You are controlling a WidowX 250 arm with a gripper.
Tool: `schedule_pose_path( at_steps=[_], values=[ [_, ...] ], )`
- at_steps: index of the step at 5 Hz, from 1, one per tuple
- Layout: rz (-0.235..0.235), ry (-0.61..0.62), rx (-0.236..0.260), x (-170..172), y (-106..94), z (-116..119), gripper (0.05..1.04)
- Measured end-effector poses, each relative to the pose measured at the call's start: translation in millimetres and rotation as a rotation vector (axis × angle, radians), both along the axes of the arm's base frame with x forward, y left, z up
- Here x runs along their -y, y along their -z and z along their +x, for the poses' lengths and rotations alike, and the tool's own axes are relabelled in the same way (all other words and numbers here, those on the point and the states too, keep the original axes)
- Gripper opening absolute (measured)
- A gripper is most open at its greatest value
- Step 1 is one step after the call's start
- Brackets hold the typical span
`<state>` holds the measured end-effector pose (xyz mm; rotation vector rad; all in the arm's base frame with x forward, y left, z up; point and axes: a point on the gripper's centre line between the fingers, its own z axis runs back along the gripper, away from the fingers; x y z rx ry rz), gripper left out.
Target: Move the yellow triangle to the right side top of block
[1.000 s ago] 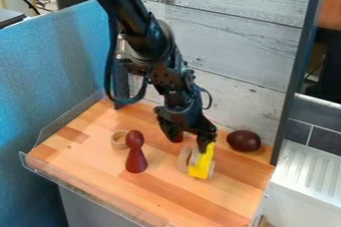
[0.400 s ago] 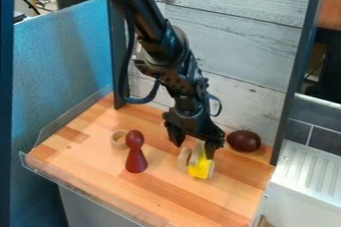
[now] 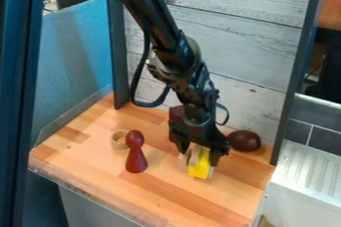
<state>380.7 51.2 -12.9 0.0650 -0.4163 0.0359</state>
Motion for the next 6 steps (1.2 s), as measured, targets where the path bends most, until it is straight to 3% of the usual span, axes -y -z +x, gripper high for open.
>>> schedule_pose_path(
  at_steps=[1, 2, 3, 4, 5, 6],
  values=[
    [0.009, -0.013, 0.003, -2.4, 3.3, 3.2, 0.660],
    [-0.009, -0.023, 0.005, -0.6, 2.6, 3.6, 0.566],
    [-0.043, -0.011, -0.009, 4.7, 3.5, 2.0, 0.566],
    [-0.092, -0.043, 0.005, 0.8, -11.2, 2.7, 0.566],
    [-0.127, -0.109, 0.062, -15.1, -39.0, 10.3, 0.566],
    [-0.117, -0.165, 0.111, -36.7, -61.2, 12.6, 0.565]
  ],
)
